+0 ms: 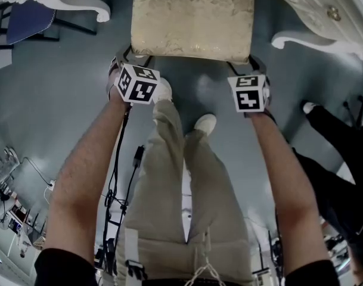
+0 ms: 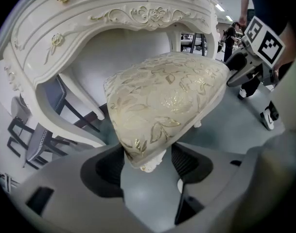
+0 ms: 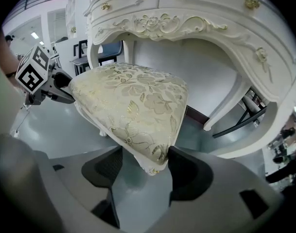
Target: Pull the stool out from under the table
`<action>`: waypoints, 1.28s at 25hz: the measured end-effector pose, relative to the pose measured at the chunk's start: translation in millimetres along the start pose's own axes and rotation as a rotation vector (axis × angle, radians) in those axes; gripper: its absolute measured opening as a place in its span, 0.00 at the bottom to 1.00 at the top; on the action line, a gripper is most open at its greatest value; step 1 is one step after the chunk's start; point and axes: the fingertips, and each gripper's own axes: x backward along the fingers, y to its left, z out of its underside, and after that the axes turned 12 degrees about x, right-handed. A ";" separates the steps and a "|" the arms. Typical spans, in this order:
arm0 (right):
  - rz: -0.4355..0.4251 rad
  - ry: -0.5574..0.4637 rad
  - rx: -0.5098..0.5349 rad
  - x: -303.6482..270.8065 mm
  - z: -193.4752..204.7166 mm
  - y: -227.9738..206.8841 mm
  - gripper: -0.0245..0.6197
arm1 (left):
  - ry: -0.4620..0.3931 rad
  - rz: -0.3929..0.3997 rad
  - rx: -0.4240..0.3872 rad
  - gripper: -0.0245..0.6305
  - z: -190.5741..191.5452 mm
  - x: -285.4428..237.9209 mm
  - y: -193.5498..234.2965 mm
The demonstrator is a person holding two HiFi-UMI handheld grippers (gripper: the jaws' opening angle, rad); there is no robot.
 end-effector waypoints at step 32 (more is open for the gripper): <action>0.057 -0.477 -0.126 242.0 -89.3 24.5 0.04 | -0.569 0.117 0.324 0.04 -75.6 285.4 -47.4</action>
